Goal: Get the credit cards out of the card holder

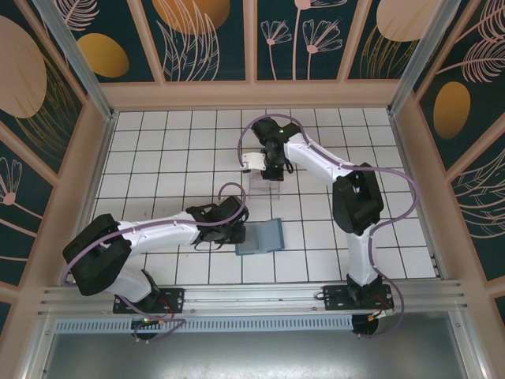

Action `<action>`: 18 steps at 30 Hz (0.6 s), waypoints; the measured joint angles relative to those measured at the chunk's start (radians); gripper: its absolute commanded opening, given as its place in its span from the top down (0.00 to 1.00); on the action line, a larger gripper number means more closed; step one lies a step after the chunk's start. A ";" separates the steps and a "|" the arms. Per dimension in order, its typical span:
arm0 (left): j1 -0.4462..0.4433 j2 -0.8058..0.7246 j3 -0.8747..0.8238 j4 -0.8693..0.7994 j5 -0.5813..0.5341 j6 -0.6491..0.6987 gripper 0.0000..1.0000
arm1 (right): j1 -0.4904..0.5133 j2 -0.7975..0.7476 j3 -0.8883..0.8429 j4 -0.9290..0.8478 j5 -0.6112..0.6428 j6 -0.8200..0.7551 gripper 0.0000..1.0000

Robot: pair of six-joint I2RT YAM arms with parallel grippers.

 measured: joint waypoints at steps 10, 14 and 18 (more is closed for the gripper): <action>0.000 -0.002 0.000 0.000 -0.003 0.000 0.81 | 0.000 0.019 0.031 -0.006 -0.003 0.002 0.77; 0.000 -0.002 0.000 0.000 -0.009 0.000 0.81 | 0.000 0.019 0.032 0.011 0.008 0.003 0.73; 0.000 -0.010 0.000 -0.001 -0.015 0.000 0.81 | 0.003 0.015 0.031 0.029 0.032 0.005 0.73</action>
